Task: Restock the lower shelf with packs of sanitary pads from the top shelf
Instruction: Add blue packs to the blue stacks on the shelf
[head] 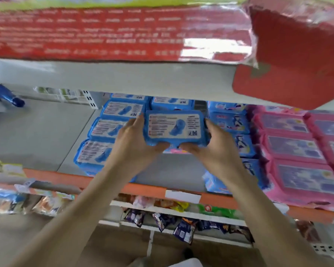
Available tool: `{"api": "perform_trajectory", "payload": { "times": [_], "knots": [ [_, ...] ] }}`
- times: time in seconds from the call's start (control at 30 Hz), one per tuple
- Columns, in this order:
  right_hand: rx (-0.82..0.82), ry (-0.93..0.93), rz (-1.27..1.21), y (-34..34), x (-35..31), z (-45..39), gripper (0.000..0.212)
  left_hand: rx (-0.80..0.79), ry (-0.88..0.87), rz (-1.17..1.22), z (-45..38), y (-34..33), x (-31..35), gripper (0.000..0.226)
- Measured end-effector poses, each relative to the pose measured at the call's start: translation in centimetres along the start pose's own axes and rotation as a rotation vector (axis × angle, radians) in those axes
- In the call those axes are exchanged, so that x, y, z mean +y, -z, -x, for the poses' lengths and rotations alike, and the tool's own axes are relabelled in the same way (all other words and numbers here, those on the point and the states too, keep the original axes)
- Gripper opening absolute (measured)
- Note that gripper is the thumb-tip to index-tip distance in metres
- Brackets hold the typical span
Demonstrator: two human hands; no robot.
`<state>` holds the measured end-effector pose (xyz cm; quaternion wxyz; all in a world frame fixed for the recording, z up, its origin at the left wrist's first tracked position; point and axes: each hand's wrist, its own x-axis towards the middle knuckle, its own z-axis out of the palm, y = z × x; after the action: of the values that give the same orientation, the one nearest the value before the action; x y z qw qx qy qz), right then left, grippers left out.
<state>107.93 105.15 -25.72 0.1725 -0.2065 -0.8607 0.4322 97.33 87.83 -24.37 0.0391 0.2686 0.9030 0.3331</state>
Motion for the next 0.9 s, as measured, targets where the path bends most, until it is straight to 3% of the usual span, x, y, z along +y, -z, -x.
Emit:
{"api": "perform_trajectory", "payload": {
  "times": [0.1,0.3,0.43,0.63,0.77,0.9],
  "knots": [
    [0.004,-0.01,0.062,-1.0,0.9,-2.1,0.051,-0.027,-0.056,-0.142,-2.8,-0.5,-0.4,0.056],
    [0.029,-0.081,0.158,-3.6,2.8,-5.7,0.056,-0.182,-0.114,-0.358,-8.4,-1.4,-1.9,0.071],
    [0.014,-0.126,0.208,-4.3,3.7,-7.5,0.044,-0.225,-0.174,-0.523,-10.5,-2.2,-2.2,0.081],
    [0.022,-0.097,0.339,-5.1,3.6,-8.9,0.057,-0.222,-0.151,-0.688,-11.1,-3.5,-3.1,0.097],
    [0.124,-0.066,0.475,-7.2,3.3,-8.9,0.058,-0.269,-0.049,-0.704,-12.0,-3.7,-2.7,0.114],
    [0.159,-0.08,0.495,-8.0,3.6,-8.7,0.059,-0.376,-0.028,-0.718,-12.9,-3.5,-2.2,0.1]
  ]
}}
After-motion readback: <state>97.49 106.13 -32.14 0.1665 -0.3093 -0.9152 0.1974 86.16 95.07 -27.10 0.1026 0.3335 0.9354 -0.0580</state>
